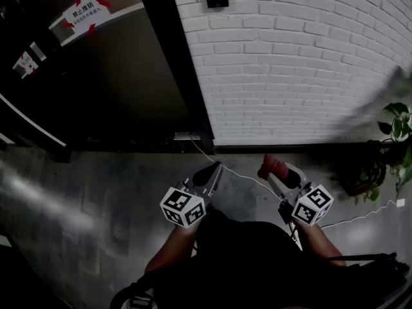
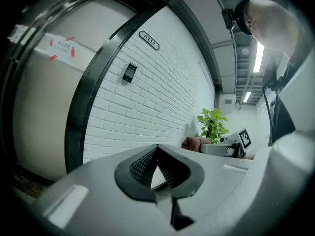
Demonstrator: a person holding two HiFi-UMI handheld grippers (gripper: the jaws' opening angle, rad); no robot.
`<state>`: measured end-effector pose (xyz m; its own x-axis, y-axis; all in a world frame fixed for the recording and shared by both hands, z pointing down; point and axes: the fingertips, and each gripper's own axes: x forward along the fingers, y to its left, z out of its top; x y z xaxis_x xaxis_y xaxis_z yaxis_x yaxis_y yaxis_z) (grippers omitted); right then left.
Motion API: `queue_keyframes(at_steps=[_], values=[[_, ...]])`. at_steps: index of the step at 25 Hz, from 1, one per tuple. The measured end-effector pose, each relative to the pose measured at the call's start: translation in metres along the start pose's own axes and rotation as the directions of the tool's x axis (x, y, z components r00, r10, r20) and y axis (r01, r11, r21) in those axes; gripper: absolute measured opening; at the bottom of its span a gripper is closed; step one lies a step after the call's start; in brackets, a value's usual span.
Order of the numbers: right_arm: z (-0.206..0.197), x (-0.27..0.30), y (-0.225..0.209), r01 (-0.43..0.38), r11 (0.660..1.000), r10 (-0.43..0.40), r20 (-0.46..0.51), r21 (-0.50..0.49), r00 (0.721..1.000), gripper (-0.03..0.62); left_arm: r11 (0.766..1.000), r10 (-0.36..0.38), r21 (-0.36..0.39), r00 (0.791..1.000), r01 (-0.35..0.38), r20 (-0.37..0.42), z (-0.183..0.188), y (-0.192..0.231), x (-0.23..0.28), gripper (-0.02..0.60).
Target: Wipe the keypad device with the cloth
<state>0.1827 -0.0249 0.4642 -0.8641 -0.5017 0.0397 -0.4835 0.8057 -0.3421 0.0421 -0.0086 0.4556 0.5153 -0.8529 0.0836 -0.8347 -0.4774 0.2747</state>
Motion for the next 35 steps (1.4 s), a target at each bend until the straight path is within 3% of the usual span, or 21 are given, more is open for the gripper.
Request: queue_keyframes(at_steps=[13,17,20,25,32,35], values=[[0.017,0.026,-0.009,0.002,1.000,-0.003,0.048,0.024,0.999,0.146,0.996,0.006,0.084,0.999,-0.003,-0.033,0.032,0.019,0.012,0.015],[0.032,0.059,-0.016,0.004,0.998,-0.002,0.029,-0.060,1.000,0.146,0.994,0.002,0.110,1.000,0.000,-0.015,0.045,0.044,0.024,0.015],[0.050,0.088,-0.016,0.027,0.977,-0.026,0.008,-0.211,1.000,0.146,0.992,-0.037,0.116,0.998,0.042,-0.042,0.043,0.059,0.030,0.015],[0.117,0.155,-0.018,0.107,0.849,-0.100,0.042,-0.518,0.994,0.145,0.986,-0.112,0.117,0.990,0.121,-0.084,0.051,0.089,0.042,0.015],[0.231,0.237,-0.021,0.274,0.663,-0.208,0.180,-0.697,0.961,0.144,0.961,-0.231,0.130,0.967,0.245,-0.112,0.071,0.132,0.060,0.015],[0.270,0.260,-0.021,0.353,0.524,-0.259,0.250,-0.775,0.933,0.144,0.944,-0.281,0.141,0.951,0.298,-0.129,0.075,0.147,0.067,0.015]])
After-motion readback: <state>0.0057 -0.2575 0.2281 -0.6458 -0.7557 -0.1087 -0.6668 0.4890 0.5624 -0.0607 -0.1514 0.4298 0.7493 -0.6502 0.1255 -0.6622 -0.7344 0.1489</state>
